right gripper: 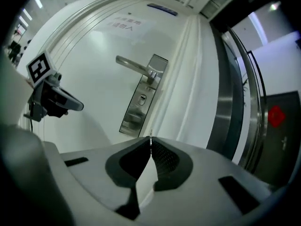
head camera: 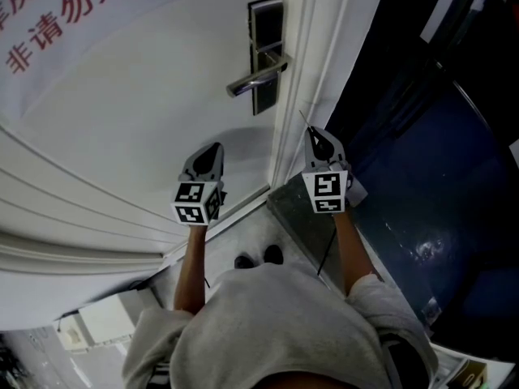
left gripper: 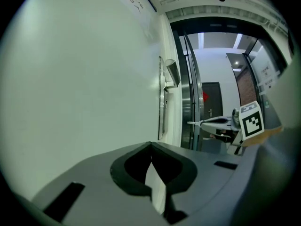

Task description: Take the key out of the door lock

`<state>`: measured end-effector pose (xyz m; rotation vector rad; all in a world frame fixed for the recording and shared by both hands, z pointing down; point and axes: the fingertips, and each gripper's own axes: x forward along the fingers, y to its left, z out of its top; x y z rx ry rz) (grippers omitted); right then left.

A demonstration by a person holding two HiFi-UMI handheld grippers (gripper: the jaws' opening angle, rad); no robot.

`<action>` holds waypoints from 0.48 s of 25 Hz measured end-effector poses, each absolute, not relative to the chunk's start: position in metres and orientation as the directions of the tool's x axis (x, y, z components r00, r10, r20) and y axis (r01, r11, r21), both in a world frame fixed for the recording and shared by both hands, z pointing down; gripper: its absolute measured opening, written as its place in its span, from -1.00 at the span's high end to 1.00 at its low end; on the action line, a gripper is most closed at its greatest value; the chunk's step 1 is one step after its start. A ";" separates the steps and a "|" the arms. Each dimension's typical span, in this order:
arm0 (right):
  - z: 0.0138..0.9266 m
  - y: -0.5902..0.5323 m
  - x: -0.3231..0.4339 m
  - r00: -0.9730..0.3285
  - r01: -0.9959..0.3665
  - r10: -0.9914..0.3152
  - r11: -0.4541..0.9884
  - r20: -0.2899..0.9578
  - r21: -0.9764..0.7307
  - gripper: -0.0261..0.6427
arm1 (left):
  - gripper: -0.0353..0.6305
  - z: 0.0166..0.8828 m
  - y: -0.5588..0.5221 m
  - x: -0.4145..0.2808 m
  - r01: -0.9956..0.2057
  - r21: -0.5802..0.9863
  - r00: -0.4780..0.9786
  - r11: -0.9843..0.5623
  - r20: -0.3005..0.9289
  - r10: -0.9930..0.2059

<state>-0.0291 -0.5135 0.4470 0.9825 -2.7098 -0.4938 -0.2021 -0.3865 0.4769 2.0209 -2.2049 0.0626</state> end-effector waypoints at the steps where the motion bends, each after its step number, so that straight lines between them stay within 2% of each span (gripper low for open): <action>1: 0.451 -0.513 -0.025 -0.755 -0.592 -0.649 0.735 0.091 0.330 0.83 | 0.84 0.477 -0.386 -0.202 -0.993 0.071 -0.085 0.095 0.138 -0.987; 6: 0.469 -0.509 -0.013 -0.758 -0.625 -0.645 0.761 0.100 0.173 0.83 | 0.84 0.481 -0.381 -0.207 -0.990 0.074 -0.107 0.118 0.143 -0.984; 12: 0.477 -0.498 -0.026 -0.785 -0.597 -0.611 0.791 0.105 0.134 0.83 | 0.84 0.487 -0.365 -0.218 -0.982 0.084 -0.155 0.169 0.152 -0.976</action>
